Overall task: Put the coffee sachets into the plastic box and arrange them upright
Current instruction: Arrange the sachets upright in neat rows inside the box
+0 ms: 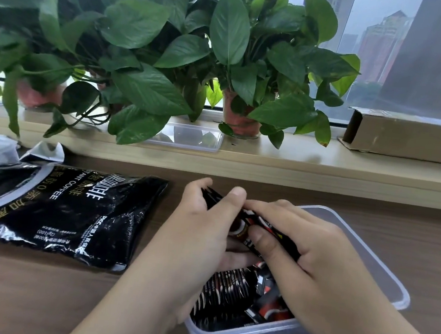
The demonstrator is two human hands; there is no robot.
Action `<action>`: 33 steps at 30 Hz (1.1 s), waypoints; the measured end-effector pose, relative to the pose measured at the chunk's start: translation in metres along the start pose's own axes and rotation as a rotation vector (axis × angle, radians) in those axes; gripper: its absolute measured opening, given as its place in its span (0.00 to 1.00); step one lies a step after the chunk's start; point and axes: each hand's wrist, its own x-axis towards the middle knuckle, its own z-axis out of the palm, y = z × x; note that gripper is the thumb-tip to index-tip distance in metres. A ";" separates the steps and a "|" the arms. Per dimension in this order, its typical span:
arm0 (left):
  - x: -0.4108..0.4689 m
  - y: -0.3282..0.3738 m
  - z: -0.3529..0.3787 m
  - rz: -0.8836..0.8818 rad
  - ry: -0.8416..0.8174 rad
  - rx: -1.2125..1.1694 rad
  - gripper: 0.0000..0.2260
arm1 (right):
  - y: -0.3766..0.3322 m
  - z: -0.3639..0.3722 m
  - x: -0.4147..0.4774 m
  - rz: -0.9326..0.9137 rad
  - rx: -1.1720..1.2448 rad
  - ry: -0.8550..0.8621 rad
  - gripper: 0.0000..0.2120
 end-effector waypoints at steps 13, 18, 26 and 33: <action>0.001 -0.002 -0.003 0.029 -0.056 -0.079 0.08 | -0.004 -0.004 0.000 0.185 -0.078 -0.009 0.18; -0.002 -0.003 -0.002 0.073 -0.098 -0.049 0.14 | -0.011 -0.007 0.000 0.181 -0.229 -0.085 0.25; 0.001 -0.004 -0.004 0.113 -0.049 -0.099 0.10 | -0.011 0.000 0.002 0.319 -0.027 0.305 0.23; 0.000 -0.007 -0.002 0.147 0.007 -0.016 0.09 | -0.026 0.009 0.006 0.560 0.161 0.280 0.23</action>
